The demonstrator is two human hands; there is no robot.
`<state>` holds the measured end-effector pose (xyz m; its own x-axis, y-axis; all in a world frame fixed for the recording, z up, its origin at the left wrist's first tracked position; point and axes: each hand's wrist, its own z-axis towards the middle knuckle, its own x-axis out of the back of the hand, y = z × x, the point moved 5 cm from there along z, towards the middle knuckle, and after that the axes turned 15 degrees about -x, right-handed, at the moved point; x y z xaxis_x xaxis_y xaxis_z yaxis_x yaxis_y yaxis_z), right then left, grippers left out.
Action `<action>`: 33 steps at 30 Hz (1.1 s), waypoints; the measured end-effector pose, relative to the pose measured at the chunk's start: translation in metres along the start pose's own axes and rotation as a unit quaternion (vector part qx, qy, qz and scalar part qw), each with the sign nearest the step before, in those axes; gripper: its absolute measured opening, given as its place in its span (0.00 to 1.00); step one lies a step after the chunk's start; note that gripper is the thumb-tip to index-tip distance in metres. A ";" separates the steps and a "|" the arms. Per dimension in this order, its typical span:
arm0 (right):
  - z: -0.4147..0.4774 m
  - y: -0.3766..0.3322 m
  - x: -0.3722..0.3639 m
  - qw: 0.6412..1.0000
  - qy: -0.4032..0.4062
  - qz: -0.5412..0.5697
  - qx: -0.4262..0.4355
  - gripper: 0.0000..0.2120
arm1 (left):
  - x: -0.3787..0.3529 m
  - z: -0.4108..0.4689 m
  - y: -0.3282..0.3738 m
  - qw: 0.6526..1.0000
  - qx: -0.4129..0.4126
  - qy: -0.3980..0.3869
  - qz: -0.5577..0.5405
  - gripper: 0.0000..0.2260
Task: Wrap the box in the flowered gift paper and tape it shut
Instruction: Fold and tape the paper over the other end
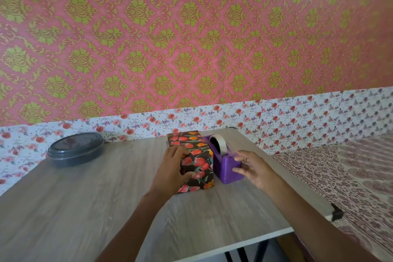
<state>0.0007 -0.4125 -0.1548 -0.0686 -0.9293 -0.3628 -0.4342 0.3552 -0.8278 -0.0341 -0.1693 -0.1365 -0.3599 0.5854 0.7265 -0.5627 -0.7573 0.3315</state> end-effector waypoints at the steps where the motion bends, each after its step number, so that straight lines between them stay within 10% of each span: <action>1: 0.002 0.002 0.002 1.000 -0.004 0.007 0.004 0.03 | 0.001 0.000 0.000 1.000 -0.001 0.001 -0.001 0.30; 17: 0.028 0.013 0.040 0.983 0.078 -0.146 0.074 0.06 | -0.001 -0.001 -0.003 1.000 -0.018 0.011 0.001 0.30; 20: 0.004 -0.005 0.037 0.897 0.185 -0.339 0.215 0.09 | 0.000 -0.001 -0.004 1.000 -0.023 0.012 0.002 0.29; 25: -0.043 -0.005 -0.011 0.808 0.010 -0.447 0.383 0.07 | 0.000 0.000 -0.001 1.000 -0.018 0.008 0.001 0.31; 33: -0.065 0.011 -0.061 0.558 0.041 -0.640 0.527 0.15 | 0.005 -0.001 -0.001 1.000 -0.028 0.007 -0.007 0.31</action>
<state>-0.0580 -0.3580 -0.1140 -0.3676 -0.4751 0.7994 0.5909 -0.7831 -0.1937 -0.0360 -0.1658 -0.1338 -0.3625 0.5998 0.7133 -0.6078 -0.7324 0.3070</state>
